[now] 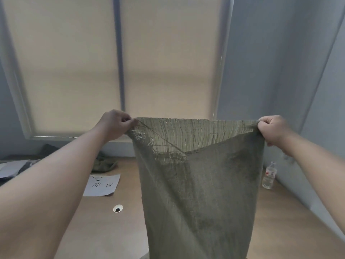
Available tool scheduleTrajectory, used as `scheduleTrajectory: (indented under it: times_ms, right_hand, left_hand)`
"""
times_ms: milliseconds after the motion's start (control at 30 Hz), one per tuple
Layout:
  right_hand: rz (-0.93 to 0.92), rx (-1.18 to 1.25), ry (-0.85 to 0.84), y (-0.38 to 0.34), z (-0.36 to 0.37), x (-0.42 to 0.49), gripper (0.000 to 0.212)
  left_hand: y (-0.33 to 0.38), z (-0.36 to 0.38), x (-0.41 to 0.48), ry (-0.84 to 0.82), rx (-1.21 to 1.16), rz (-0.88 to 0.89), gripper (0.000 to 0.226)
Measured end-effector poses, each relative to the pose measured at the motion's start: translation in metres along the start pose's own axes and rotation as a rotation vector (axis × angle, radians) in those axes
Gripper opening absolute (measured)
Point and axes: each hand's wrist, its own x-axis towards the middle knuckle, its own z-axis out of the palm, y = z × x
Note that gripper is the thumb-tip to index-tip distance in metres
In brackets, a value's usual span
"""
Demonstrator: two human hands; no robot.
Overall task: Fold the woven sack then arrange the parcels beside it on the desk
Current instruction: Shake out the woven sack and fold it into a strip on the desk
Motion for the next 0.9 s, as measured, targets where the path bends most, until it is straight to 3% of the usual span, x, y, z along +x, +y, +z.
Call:
scheduleTrajectory:
  times_ms: [133, 233, 300, 400, 500, 600, 733, 833, 900]
  right_hand:
    - [0.005, 0.129, -0.032, 0.013, 0.006, -0.001, 0.038]
    - [0.028, 0.494, -0.358, 0.025, 0.004, -0.008, 0.059]
    - [0.05, 0.637, -0.551, 0.036, 0.003, -0.013, 0.06]
    - [0.081, 0.72, -0.716, 0.047, 0.007, -0.018, 0.045]
    - [0.072, 0.653, -0.815, 0.05, 0.013, -0.021, 0.071]
    - [0.031, 0.578, -0.713, 0.046, 0.023, -0.021, 0.069]
    - [0.03, 0.571, -0.407, 0.047, 0.04, -0.013, 0.015]
    - [0.059, 0.615, -0.255, 0.057, 0.048, -0.007, 0.005]
    - [0.085, 0.647, -0.218, 0.062, 0.052, -0.002, 0.004]
  left_hand:
    - [-0.016, 0.026, 0.003, -0.025, -0.22, -0.114, 0.019]
    - [-0.021, 0.042, -0.003, -0.016, -0.429, -0.21, 0.017]
    - [-0.018, 0.05, -0.006, 0.022, -0.527, -0.271, 0.017]
    - [-0.012, 0.057, -0.007, 0.075, -0.59, -0.321, 0.02]
    - [-0.008, 0.06, -0.006, 0.122, -0.601, -0.348, 0.019]
    - [-0.001, 0.061, -0.011, 0.106, -0.683, -0.388, 0.008]
    - [-0.003, 0.07, -0.036, -0.102, -0.942, -0.36, 0.074]
    - [-0.015, 0.088, -0.056, -0.23, -0.965, -0.3, 0.116]
    - [-0.018, 0.1, -0.066, -0.254, -0.853, -0.326, 0.127]
